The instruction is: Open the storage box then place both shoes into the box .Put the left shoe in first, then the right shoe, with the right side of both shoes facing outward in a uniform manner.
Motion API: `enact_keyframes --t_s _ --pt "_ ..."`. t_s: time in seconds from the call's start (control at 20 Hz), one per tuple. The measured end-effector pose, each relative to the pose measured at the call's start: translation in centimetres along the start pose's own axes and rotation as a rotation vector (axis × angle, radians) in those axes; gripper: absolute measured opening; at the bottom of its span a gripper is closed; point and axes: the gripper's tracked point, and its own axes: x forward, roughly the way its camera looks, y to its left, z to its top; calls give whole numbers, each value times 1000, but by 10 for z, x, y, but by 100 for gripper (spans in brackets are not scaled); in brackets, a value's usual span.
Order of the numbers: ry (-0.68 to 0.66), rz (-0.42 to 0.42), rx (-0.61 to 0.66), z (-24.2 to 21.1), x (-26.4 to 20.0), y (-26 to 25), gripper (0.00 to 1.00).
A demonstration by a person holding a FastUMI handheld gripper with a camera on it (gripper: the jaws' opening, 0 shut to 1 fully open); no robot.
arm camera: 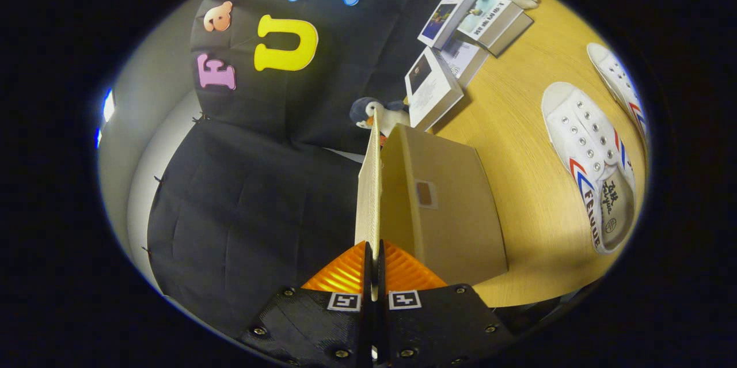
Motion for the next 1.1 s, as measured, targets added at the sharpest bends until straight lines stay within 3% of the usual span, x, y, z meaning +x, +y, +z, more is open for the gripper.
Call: enact_keyframes --t_s 0.6,1.1 --pt "-23 46 -194 -10 27 108 3" --pt "-20 49 -365 -54 75 165 4"
